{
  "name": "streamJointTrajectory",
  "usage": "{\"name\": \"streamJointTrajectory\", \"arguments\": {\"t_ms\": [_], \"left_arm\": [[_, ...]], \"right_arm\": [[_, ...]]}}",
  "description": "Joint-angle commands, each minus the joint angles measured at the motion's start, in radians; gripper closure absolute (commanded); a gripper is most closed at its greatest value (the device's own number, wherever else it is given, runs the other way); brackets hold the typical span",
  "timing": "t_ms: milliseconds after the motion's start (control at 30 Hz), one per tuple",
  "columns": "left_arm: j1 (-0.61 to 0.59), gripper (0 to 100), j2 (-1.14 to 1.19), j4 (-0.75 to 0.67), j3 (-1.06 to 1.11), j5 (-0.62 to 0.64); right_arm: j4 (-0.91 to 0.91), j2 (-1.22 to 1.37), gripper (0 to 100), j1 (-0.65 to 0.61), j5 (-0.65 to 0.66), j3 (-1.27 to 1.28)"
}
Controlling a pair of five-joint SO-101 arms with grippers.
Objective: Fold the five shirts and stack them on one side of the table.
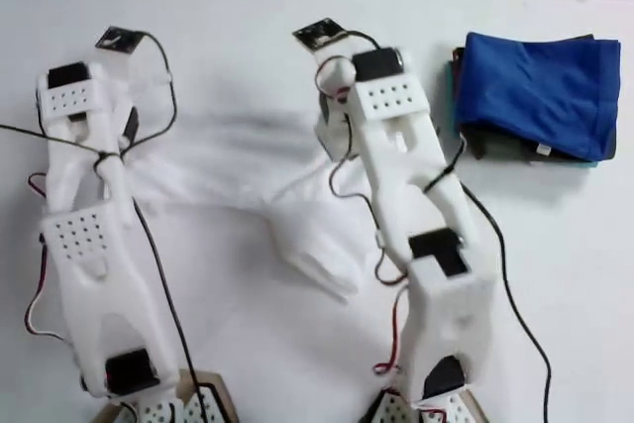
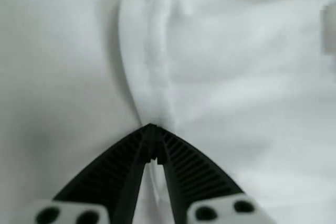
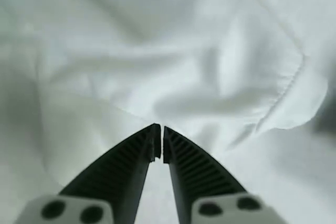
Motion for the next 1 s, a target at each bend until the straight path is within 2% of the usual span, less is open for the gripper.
{"name": "streamJointTrajectory", "arguments": {"t_ms": [0,167,233,333,533,700,833,967], "left_arm": [[-0.021,97,0.04,0.095,-0.242,0.037],[-0.014,97,0.077,0.282,-0.476,0.04],[-0.009,97,0.077,0.331,-0.524,0.043],[-0.015,97,0.058,0.33,-0.521,0.04],[0.005,97,-0.032,0.33,-0.257,0.04],[0.017,98,-0.112,0.322,-0.028,0.04],[-0.002,98,-0.158,0.316,-0.007,0.041],[-0.014,98,-0.235,0.324,-0.025,0.043]], "right_arm": [[-0.186,-0.179,97.9,-0.001,-0.003,0.293],[-0.458,-0.265,97.9,-0.005,-0.003,0.631],[-0.489,-0.266,97.9,-0.008,-0.003,0.698],[-0.484,-0.275,97.9,-0.007,-0.002,0.763],[-0.496,-0.277,97.9,-0.019,0.0,0.868],[-0.519,-0.278,97.9,-0.059,0.084,0.933],[-0.527,-0.321,97.9,-0.058,0.084,0.916],[-0.524,-0.473,97.9,-0.058,0.089,0.918]]}}
